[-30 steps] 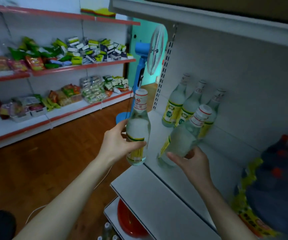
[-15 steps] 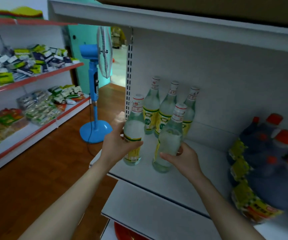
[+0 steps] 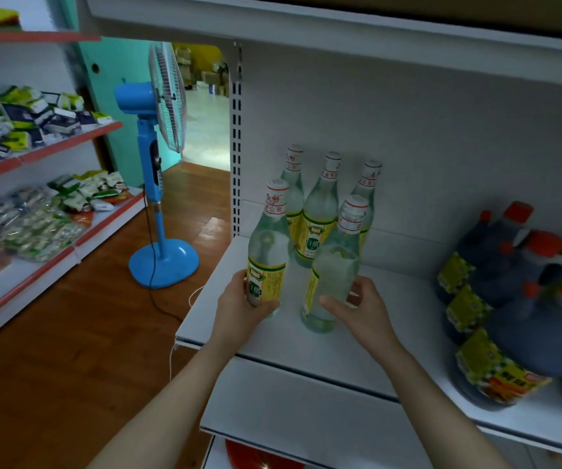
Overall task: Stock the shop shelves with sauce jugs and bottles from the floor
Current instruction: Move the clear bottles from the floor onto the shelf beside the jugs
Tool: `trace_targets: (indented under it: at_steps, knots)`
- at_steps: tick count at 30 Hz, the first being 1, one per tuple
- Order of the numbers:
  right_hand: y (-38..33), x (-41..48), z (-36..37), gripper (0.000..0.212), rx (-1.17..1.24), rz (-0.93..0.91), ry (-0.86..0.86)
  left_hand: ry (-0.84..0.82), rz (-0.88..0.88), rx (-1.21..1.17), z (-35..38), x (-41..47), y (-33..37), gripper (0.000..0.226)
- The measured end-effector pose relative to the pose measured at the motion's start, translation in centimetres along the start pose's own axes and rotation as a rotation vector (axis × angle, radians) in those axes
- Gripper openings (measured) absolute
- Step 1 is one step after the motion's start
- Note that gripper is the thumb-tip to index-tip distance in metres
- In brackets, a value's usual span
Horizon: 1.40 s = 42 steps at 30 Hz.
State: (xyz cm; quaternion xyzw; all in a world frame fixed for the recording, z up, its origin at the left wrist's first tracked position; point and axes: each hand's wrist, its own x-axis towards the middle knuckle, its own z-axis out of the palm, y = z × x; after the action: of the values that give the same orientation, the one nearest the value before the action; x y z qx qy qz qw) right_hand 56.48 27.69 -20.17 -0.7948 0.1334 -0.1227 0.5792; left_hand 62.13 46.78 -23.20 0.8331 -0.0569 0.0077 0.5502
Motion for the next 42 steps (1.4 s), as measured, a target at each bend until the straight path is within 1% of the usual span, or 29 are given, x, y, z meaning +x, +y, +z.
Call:
trace_targets:
  at_steps: [5, 8, 18, 22, 26, 30, 35, 42]
  knots:
    - [0.2, 0.3, -0.2, 0.047, 0.041, -0.002, -0.026, 0.028, -0.001, -0.064, 1.0, 2.1, 0.2, 0.059]
    - [0.4, 0.4, -0.2, 0.045, 0.043, -0.007, -0.021, 0.052, -0.003, -0.05, 1.7, 3.6, 0.1, 0.058]
    - [0.9, 0.9, -0.3, 0.047, 0.087, 0.007, -0.047, 0.101, -0.017, 0.03, 3.6, 7.0, -0.8, 0.063]
    - [1.1, 0.9, -0.3, 0.046, 0.089, 0.002, -0.05, 0.116, -0.004, 0.055, 3.9, 7.2, -0.8, 0.063]
    - [1.1, 0.9, -0.4, 0.045, 0.085, 0.003, -0.061, 0.093, 0.009, 0.063, 3.8, 6.6, -1.2, 0.064]
    - [1.3, 1.1, -0.4, 0.046, 0.08, 0.004, -0.067, 0.098, -0.049, 0.068, 3.9, 6.4, -1.3, 0.053]
    - [1.4, 1.2, -0.5, 0.046, 0.082, -0.003, -0.078, 0.119, -0.083, 0.084, 4.0, 6.3, -0.7, 0.053]
    - [1.7, 1.2, -0.4, 0.045, 0.103, -0.028, -0.092, 0.124, -0.084, 0.117, 4.0, 6.1, -1.0, 0.052]
